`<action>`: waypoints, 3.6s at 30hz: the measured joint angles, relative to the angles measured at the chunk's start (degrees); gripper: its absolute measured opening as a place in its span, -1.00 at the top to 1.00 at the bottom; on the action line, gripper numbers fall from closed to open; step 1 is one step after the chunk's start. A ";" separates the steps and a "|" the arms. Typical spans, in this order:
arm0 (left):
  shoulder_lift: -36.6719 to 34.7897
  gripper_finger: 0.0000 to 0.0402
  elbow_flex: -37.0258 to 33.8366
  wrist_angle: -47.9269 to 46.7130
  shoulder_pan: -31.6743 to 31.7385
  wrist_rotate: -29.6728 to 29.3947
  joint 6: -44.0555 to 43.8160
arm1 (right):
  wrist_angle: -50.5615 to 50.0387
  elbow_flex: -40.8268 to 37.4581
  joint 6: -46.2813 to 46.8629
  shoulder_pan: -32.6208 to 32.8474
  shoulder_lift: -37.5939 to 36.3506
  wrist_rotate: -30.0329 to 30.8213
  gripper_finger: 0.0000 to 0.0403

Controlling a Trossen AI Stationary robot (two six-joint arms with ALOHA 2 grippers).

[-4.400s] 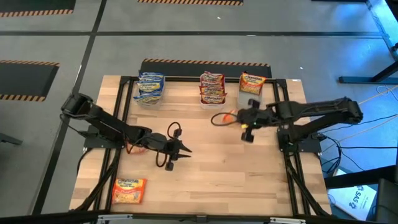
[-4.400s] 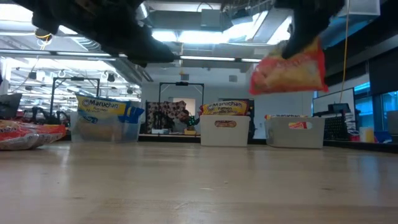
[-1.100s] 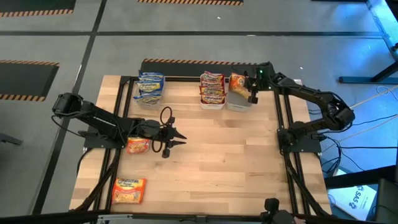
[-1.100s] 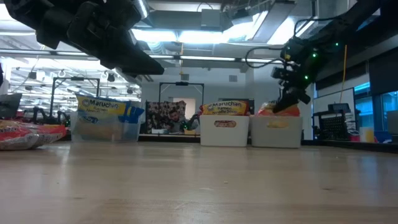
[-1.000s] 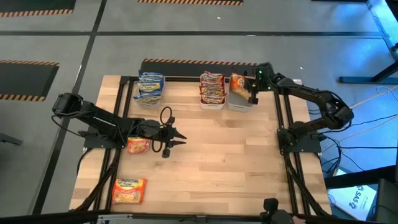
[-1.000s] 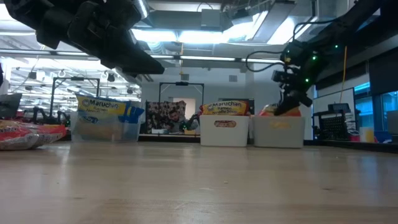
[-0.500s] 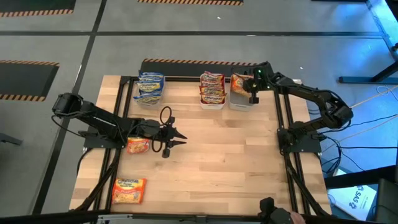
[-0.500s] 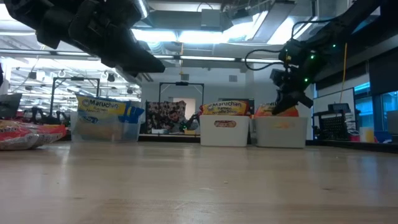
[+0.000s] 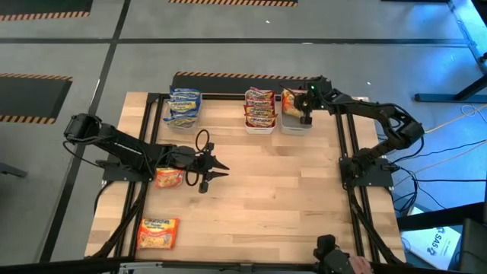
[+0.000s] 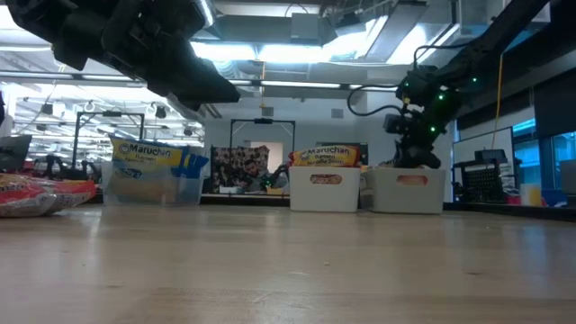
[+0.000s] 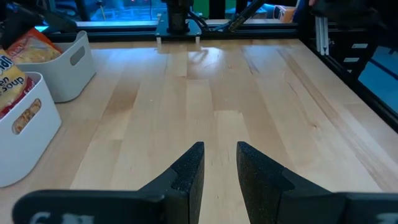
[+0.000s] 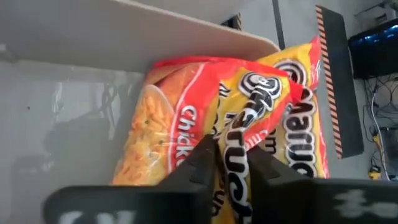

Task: Sort Maruchan noodles
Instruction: Put the orange noodle pack into the gray bin

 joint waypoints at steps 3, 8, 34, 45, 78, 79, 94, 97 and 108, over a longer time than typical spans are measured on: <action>-0.02 0.56 0.00 0.00 0.00 -0.17 0.19 | -0.18 0.00 -0.02 0.00 0.00 0.46 0.56; 0.00 0.56 0.00 -0.02 0.00 -0.20 0.26 | -1.03 0.00 5.57 2.56 -3.10 8.91 0.20; 0.09 0.56 0.00 4.33 -0.93 0.42 -5.30 | 9.55 -7.51 67.44 65.41 -17.67 19.62 0.02; -0.24 0.26 10.73 -29.61 -7.97 1.05 -15.41 | 32.31 -4.63 77.28 84.84 4.03 32.29 0.02; 4.00 0.24 14.95 -72.38 -6.33 10.64 -38.88 | 38.56 6.49 77.60 89.18 23.34 43.98 0.02; 4.85 0.24 14.96 -69.35 -6.63 10.75 -38.42 | 38.31 6.49 77.61 89.18 23.34 43.98 0.02; 17.99 0.24 19.02 -36.05 -13.69 8.11 -20.18 | 41.03 6.49 77.96 89.08 23.34 44.96 0.02; 19.23 0.24 22.25 -35.32 -15.78 3.09 -14.77 | 43.02 6.47 78.06 88.35 23.34 45.45 0.02; 17.53 0.24 28.14 -45.71 -22.62 -0.86 -19.66 | 46.10 6.49 83.04 80.82 23.32 36.13 -0.09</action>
